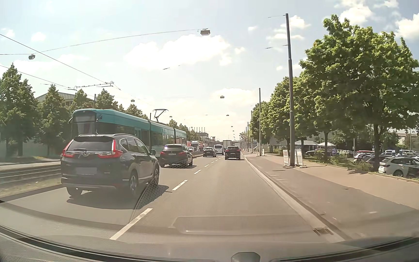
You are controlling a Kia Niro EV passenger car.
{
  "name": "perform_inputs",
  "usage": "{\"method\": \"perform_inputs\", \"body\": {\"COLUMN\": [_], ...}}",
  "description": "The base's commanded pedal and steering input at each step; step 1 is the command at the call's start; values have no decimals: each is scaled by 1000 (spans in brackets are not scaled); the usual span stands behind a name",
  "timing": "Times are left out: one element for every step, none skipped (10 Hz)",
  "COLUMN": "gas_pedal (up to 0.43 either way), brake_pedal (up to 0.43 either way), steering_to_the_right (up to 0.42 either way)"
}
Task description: Follow the waypoints while adhering to traffic rules and regulations
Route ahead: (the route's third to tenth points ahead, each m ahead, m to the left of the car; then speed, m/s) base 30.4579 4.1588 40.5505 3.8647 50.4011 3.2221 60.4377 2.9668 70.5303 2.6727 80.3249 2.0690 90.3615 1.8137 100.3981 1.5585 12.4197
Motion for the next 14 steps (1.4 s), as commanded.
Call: {"method": "perform_inputs", "body": {"gas_pedal": [150,150,150,150,150,138,138,138,130,130,130,130,130,118], "brake_pedal": [30,30,30,30,30,30,30,30,30,30,30,30,30,30], "steering_to_the_right": [10,11,11,10,8,7,7,7,7,7,6,6,7,6]}}
